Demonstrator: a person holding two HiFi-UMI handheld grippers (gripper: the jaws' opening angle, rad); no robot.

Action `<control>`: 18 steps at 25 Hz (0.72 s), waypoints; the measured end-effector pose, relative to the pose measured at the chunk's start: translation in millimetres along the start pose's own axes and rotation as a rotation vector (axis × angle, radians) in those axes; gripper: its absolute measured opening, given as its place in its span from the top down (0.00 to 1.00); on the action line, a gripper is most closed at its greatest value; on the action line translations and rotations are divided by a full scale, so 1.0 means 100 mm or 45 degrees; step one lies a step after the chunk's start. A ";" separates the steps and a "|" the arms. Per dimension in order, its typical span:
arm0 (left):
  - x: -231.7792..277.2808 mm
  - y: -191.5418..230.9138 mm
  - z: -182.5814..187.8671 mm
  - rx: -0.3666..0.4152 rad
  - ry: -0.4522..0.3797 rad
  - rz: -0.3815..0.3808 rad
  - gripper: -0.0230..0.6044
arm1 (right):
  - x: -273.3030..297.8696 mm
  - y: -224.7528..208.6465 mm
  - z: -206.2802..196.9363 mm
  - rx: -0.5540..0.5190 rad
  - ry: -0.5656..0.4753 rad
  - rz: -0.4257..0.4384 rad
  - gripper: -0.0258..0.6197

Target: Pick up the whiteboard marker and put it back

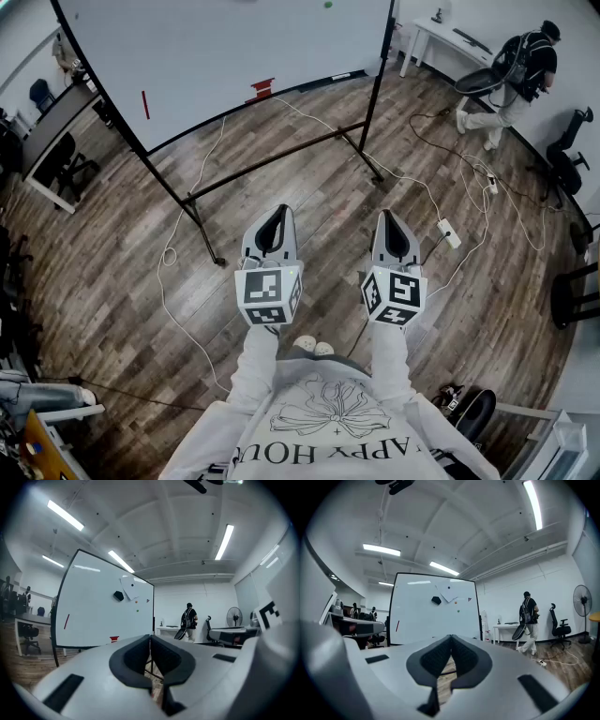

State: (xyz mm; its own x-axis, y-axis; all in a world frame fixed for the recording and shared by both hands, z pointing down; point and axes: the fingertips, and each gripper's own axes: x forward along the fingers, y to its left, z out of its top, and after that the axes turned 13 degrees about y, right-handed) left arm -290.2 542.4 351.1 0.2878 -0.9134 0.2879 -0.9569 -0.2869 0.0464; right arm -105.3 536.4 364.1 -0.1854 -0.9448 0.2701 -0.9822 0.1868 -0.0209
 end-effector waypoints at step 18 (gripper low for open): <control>0.21 0.16 -0.04 -0.005 0.016 -0.028 0.95 | 0.25 0.09 -0.06 0.017 0.016 -0.017 0.96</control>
State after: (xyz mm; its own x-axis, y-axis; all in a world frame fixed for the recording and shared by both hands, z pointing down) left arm -299.7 519.5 361.9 0.3082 -0.9031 0.2989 -0.9505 -0.3056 0.0565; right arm -118.3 515.9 376.6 -0.1722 -0.9437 0.2823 -0.9849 0.1708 -0.0298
